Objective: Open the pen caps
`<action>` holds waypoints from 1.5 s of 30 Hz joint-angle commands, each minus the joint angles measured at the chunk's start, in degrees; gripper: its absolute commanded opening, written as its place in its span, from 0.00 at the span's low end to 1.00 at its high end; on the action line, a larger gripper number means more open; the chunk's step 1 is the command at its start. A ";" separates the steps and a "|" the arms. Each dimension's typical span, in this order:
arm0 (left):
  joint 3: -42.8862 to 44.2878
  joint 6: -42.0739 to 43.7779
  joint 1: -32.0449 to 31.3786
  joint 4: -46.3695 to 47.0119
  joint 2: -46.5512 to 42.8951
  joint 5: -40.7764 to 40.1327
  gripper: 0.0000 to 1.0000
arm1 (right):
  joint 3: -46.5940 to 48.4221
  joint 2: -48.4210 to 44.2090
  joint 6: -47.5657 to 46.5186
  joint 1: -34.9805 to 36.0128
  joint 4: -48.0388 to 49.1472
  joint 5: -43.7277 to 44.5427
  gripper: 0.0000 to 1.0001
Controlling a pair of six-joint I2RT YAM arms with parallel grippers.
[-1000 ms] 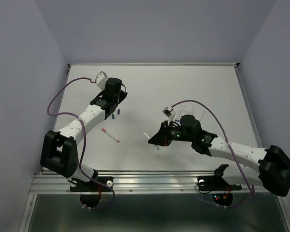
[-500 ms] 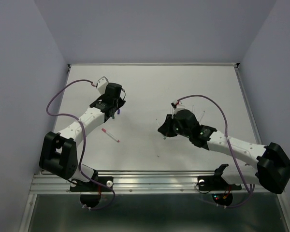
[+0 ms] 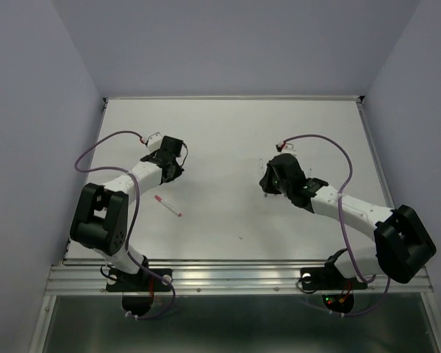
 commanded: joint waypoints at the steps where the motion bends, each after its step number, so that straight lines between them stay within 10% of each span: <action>1: 1.76 1.75 0.91 1.55 3.28 0.48 0.00 | 2.83 0.29 -1.63 -1.33 -1.07 4.16 0.02; 6: 3.43 1.39 1.35 1.12 6.46 1.53 0.02 | 3.54 0.98 -2.07 -2.48 -1.52 5.83 0.06; 23: 2.21 2.54 1.35 -1.09 -4.24 3.03 0.72 | 16.01 19.53 -2.78 -5.38 -1.52 8.30 0.10; 45: -1.84 2.62 1.44 -2.58 -16.30 2.15 0.93 | 20.50 25.60 0.03 -5.90 -5.03 11.11 0.44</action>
